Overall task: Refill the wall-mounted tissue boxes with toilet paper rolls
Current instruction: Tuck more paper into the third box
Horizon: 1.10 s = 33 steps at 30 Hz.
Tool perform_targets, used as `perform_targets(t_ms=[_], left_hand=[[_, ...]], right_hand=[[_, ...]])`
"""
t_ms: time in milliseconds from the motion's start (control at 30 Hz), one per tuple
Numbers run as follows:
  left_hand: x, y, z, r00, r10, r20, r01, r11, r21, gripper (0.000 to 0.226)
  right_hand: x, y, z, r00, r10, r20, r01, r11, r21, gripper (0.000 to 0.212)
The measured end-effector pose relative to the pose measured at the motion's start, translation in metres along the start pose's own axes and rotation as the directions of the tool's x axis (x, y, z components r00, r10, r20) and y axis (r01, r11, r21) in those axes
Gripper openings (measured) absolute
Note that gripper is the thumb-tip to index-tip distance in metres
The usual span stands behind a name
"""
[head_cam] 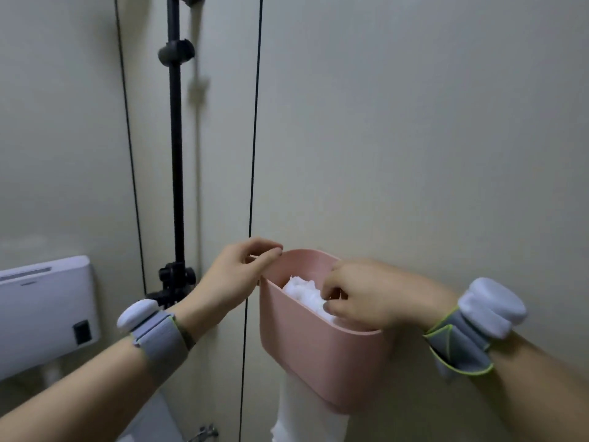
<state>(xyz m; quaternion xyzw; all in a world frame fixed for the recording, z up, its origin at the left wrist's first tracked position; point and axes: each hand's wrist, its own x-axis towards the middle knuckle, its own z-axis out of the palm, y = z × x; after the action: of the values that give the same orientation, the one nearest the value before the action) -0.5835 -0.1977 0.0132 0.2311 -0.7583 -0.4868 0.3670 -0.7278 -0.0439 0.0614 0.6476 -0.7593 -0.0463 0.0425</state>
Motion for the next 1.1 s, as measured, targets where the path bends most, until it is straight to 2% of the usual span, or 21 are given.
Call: perform_targets(t_ms=[133, 300, 367, 500, 667, 733, 800, 833, 900, 933, 1100], left_hand=[[-0.039, 0.007, 0.013, 0.976, -0.071, -0.204, 0.059, 0.996, -0.063, 0.020], [-0.097, 0.020, 0.006, 0.942, -0.053, -0.332, 0.085, 0.993, 0.084, 0.029], [-0.124, 0.025, -0.007, 0.933, -0.046, -0.356, 0.097, 0.987, 0.127, 0.027], [-0.194, 0.039, -0.049, 0.887, -0.019, -0.462, 0.156, 0.953, 0.260, 0.021], [-0.309, 0.044, -0.105, 0.813, -0.004, -0.582, 0.315, 0.844, 0.434, 0.021], [-0.339, 0.043, -0.114, 0.794, -0.011, -0.608, 0.367, 0.806, 0.465, 0.022], [-0.423, 0.039, -0.135, 0.700, -0.057, -0.712, 0.483, 0.772, 0.414, 0.024], [-0.429, 0.037, -0.136, 0.688, -0.050, -0.724, 0.488, 0.770, 0.411, 0.025], [-0.507, 0.032, -0.148, 0.589, -0.109, -0.801, 0.594, 0.730, 0.338, 0.025], [-0.512, 0.030, -0.149, 0.589, -0.133, -0.797, 0.606, 0.725, 0.327, 0.024], [-0.647, 0.010, -0.141, 0.357, -0.255, -0.899, 0.717, 0.692, 0.089, 0.021]], right_hand=[[0.002, 0.004, 0.008, 0.990, 0.026, -0.137, -0.010, 0.993, 0.118, 0.024], [-0.007, 0.004, 0.002, 0.919, 0.031, -0.392, 0.071, 0.968, 0.242, 0.034], [-0.015, -0.004, -0.006, 0.882, 0.015, -0.471, 0.123, 0.958, 0.261, 0.036], [-0.032, -0.060, -0.018, 0.830, -0.136, -0.541, 0.361, 0.871, 0.334, 0.032], [-0.046, -0.169, 0.001, 0.824, -0.355, -0.442, 0.543, 0.716, 0.439, 0.032], [-0.049, -0.198, 0.021, 0.833, -0.385, -0.397, 0.547, 0.681, 0.487, 0.031], [-0.075, -0.276, 0.050, 0.798, -0.503, -0.332, 0.600, 0.602, 0.527, 0.031], [-0.080, -0.285, 0.058, 0.803, -0.520, -0.291, 0.584, 0.594, 0.553, 0.031], [-0.114, -0.356, 0.086, 0.749, -0.620, -0.233, 0.607, 0.503, 0.615, 0.032], [-0.118, -0.366, 0.093, 0.747, -0.629, -0.216, 0.596, 0.489, 0.636, 0.033], [-0.194, -0.474, 0.144, 0.572, -0.820, -0.036, 0.638, 0.416, 0.648, 0.036]])
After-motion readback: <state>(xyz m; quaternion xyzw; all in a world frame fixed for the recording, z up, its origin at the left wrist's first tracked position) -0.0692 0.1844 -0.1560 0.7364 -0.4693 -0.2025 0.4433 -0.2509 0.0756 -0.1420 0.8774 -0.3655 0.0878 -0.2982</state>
